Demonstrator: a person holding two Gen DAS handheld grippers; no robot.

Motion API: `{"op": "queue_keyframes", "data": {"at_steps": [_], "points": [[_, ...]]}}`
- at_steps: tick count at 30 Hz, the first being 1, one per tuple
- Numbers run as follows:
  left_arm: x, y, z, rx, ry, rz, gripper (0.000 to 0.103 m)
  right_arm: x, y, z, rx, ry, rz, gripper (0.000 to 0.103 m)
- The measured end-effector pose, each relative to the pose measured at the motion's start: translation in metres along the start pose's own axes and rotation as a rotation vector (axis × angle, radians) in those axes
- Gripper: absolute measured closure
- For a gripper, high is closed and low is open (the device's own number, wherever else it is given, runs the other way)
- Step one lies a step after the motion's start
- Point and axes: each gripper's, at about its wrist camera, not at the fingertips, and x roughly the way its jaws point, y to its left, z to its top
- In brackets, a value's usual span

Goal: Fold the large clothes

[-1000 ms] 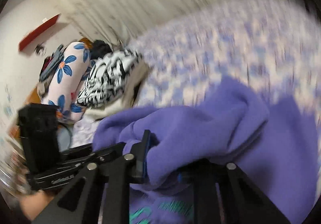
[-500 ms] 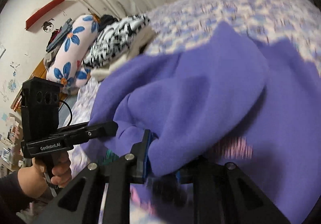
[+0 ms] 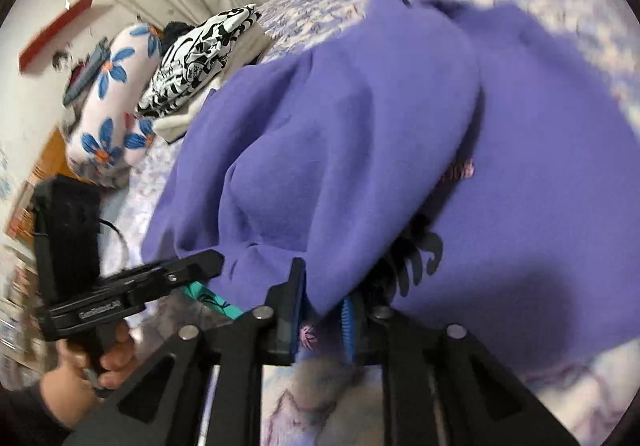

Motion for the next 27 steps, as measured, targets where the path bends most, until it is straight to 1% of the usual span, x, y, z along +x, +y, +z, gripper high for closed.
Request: {"op": "queue_keyframes", "data": {"at_steps": [1,2,5,8,11,13,15,17,18,19,21,22,24,25,26,27], "points": [[-0.005,-0.003,0.0,0.013,-0.01,0.028,0.062,-0.008,0.004,0.002,-0.026,-0.011,-0.043,0.075],[-0.01,-0.006,-0.001,0.025,-0.023,0.053,0.057,-0.014,0.005,0.003,-0.037,-0.022,-0.065,0.073],[-0.033,-0.012,0.0,0.042,-0.082,0.102,0.057,-0.037,0.005,0.005,-0.052,-0.067,-0.107,0.072],[-0.057,-0.02,0.004,0.062,-0.181,0.167,0.057,-0.057,0.009,0.011,-0.063,-0.131,-0.158,0.072],[-0.074,-0.03,0.014,0.095,-0.261,0.177,0.057,-0.07,0.016,0.022,-0.076,-0.2,-0.179,0.072],[-0.074,-0.041,0.024,0.117,-0.292,0.173,0.057,-0.069,0.024,0.035,-0.089,-0.232,-0.161,0.072],[-0.066,-0.047,0.037,0.118,-0.292,0.175,0.058,-0.061,0.029,0.047,-0.092,-0.244,-0.152,0.072],[-0.049,-0.05,0.054,0.094,-0.275,0.166,0.069,-0.046,0.032,0.062,-0.085,-0.244,-0.148,0.072],[-0.04,-0.049,0.06,0.081,-0.264,0.15,0.07,-0.038,0.033,0.067,-0.081,-0.238,-0.146,0.072],[-0.031,-0.049,0.064,0.067,-0.249,0.141,0.071,-0.028,0.032,0.073,-0.077,-0.219,-0.142,0.072],[-0.009,-0.043,0.072,0.032,-0.198,0.139,0.079,-0.008,0.029,0.081,-0.066,-0.178,-0.155,0.072],[0.001,-0.04,0.073,0.024,-0.172,0.144,0.081,0.003,0.024,0.083,-0.06,-0.15,-0.169,0.072],[0.019,-0.032,0.07,0.017,-0.127,0.209,0.083,0.014,0.017,0.081,-0.051,-0.13,-0.201,0.072],[0.026,-0.026,0.068,0.015,-0.116,0.246,0.086,0.017,0.009,0.078,-0.052,-0.129,-0.249,0.072],[0.029,-0.021,0.064,0.015,-0.11,0.262,0.092,0.018,0.004,0.074,-0.054,-0.133,-0.294,0.072],[0.03,-0.013,0.06,0.013,-0.115,0.25,0.092,0.017,-0.002,0.07,-0.058,-0.14,-0.334,0.072]]}}
